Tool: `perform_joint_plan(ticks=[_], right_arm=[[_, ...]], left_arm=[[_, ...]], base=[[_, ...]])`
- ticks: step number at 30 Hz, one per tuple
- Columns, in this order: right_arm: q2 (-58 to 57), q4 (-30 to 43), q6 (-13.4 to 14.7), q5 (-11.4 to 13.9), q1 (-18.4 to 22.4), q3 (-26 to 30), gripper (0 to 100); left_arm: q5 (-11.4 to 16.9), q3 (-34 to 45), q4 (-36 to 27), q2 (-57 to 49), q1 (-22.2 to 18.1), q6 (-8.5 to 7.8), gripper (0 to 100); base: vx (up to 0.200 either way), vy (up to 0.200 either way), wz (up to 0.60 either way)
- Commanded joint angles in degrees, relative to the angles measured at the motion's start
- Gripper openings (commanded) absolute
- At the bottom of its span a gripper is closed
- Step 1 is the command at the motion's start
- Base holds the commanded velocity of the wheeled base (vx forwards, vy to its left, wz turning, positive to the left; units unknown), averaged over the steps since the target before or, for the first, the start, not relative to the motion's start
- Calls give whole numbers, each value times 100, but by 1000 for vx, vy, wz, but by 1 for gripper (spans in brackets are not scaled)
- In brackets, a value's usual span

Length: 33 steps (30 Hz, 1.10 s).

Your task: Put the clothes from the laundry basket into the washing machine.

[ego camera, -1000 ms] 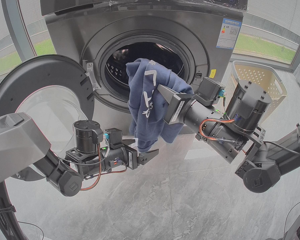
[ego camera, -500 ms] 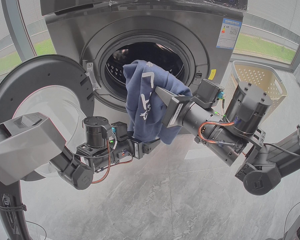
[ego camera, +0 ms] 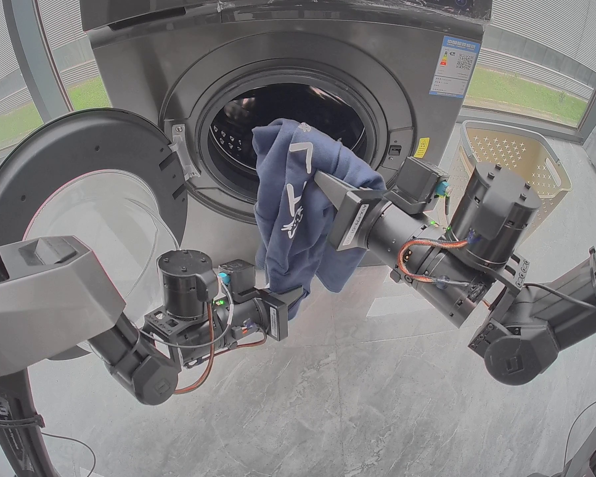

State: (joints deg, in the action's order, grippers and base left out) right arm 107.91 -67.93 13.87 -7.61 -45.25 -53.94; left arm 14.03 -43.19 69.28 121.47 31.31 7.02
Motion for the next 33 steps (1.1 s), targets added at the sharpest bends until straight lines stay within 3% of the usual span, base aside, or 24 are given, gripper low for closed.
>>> perform_joint_plan(ticks=[1,6,12,17,18,24,29,33], right_arm=[[46,-1,1,5,78,15,0],[81,-10,1,75,122,174,0],[160,-274,1,233,78,472,0],[151,-318,-7,277,52,798,0],[151,-327,1,277,43,833,100],[81,-327,-16,269,25,1228,100],[11,-335,-34,242,43,1791,100],[-95,-327,-60,242,95,2037,100]], left_arm=[[3,953,490,-756,315,1,0],[73,1885,824,-1609,491,1,0],[109,2429,1035,-2364,605,19,0],[214,2482,1211,-2927,605,353,0],[240,2447,1211,-2980,596,370,0],[249,2060,1246,-3076,534,440,0],[170,1691,1255,-3024,350,739,0],[126,1498,1272,-3015,271,810,0]], base=[[0,0,0],[0,0,0],[0,0,0],[0,0,0],[0,0,0],[0,0,0],[0,0,0],[0,0,0]])
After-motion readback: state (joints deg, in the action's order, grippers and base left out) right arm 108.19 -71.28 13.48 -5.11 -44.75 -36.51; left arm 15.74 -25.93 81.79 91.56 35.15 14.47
